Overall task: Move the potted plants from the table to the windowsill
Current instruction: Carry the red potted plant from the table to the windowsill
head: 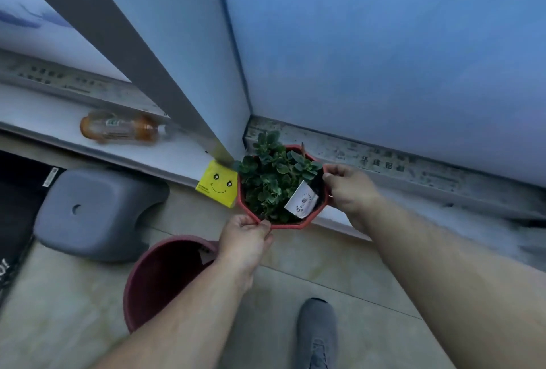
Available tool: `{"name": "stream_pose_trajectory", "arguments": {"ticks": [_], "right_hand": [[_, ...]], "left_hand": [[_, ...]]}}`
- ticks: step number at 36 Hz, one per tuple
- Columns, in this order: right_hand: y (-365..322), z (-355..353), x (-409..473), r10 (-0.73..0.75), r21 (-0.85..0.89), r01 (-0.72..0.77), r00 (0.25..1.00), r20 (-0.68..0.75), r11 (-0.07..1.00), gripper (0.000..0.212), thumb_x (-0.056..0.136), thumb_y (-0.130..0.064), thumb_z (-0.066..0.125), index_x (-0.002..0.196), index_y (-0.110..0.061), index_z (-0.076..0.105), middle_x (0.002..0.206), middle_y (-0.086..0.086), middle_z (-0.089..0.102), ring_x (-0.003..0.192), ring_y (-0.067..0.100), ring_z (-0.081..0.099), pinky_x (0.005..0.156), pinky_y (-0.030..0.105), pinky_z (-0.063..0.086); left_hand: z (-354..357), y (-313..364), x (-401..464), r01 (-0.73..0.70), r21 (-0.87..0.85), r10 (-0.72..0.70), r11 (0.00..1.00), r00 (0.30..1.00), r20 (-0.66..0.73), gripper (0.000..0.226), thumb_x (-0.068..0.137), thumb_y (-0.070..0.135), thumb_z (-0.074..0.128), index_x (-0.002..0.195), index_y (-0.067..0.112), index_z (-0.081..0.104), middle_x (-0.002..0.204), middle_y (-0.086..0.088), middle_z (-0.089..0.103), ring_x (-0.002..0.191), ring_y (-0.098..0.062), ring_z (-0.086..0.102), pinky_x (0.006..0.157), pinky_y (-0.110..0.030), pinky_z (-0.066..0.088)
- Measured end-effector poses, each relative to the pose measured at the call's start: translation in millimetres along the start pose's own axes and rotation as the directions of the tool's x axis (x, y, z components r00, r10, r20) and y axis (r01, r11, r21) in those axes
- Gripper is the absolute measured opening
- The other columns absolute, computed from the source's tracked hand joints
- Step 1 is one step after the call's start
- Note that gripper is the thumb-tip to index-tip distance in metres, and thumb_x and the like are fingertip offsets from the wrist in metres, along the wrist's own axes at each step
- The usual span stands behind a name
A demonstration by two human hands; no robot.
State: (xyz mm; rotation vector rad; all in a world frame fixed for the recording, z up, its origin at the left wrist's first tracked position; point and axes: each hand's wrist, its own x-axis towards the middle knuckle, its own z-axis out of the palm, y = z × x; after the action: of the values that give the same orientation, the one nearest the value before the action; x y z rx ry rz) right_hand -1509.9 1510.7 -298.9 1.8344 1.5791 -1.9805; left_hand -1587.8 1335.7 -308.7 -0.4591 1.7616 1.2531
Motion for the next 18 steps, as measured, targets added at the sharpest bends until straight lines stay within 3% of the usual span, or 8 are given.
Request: {"name": "stream_pose_trajectory", "arguments": {"ticks": [6, 11, 13, 16, 18], "right_hand": [[-7, 9, 43, -0.017, -0.066, 0.019, 1.000, 0.022, 0.998, 0.027, 0.101, -0.006, 0.048, 0.093, -0.015, 0.071, 0.101, 0.013, 0.074, 0.098, 0.032, 0.071, 0.091, 0.050, 0.059], [-7, 11, 56, -0.031, -0.085, 0.032, 0.999, 0.015, 0.996, 0.026, 0.103, -0.006, 0.048, 0.099, -0.014, 0.072, 0.088, 0.001, 0.071, 0.079, 0.016, 0.067, 0.060, 0.024, 0.053], [-6, 11, 60, -0.032, -0.077, 0.031, 0.999, -0.009, 0.997, 0.023, 0.103, -0.010, 0.050, 0.104, -0.014, 0.073, 0.085, -0.003, 0.069, 0.075, 0.012, 0.065, 0.055, 0.020, 0.049], [-6, 14, 62, -0.031, -0.077, 0.027, 0.999, -0.042, 0.997, 0.024, 0.103, -0.012, 0.051, 0.110, -0.010, 0.074, 0.089, 0.000, 0.070, 0.073, 0.009, 0.063, 0.058, 0.021, 0.051], [-8, 16, 60, -0.020, -0.098, 0.015, 0.998, -0.051, 0.995, 0.027, 0.102, -0.013, 0.052, 0.119, -0.005, 0.071, 0.111, 0.009, 0.072, 0.088, 0.017, 0.068, 0.070, 0.026, 0.055]], "left_hand": [[20, -8, 36, 0.000, -0.044, -0.002, 0.999, 0.999, -0.045, 0.021, 0.092, -0.001, 0.063, 0.084, 0.009, 0.047, 0.071, -0.004, 0.053, 0.075, -0.013, 0.058, 0.083, -0.030, 0.057], [26, -12, 43, 0.012, -0.053, -0.014, 0.999, 1.000, -0.027, 0.019, 0.092, 0.000, 0.064, 0.086, 0.008, 0.047, 0.076, -0.006, 0.058, 0.078, -0.012, 0.062, 0.087, -0.030, 0.056], [27, -12, 41, 0.010, -0.027, -0.010, 1.000, 1.000, -0.009, 0.018, 0.092, 0.002, 0.064, 0.088, 0.008, 0.049, 0.079, -0.006, 0.059, 0.081, -0.013, 0.062, 0.089, -0.032, 0.056], [24, -7, 37, -0.011, 0.079, 0.012, 0.997, 1.000, -0.006, 0.015, 0.093, 0.008, 0.066, 0.087, 0.010, 0.051, 0.079, -0.004, 0.061, 0.083, -0.013, 0.062, 0.087, -0.032, 0.055], [21, -6, 36, -0.012, 0.165, 0.014, 0.986, 1.000, -0.011, 0.015, 0.092, 0.014, 0.067, 0.086, 0.011, 0.054, 0.078, -0.004, 0.063, 0.084, -0.018, 0.063, 0.085, -0.034, 0.053]]}}
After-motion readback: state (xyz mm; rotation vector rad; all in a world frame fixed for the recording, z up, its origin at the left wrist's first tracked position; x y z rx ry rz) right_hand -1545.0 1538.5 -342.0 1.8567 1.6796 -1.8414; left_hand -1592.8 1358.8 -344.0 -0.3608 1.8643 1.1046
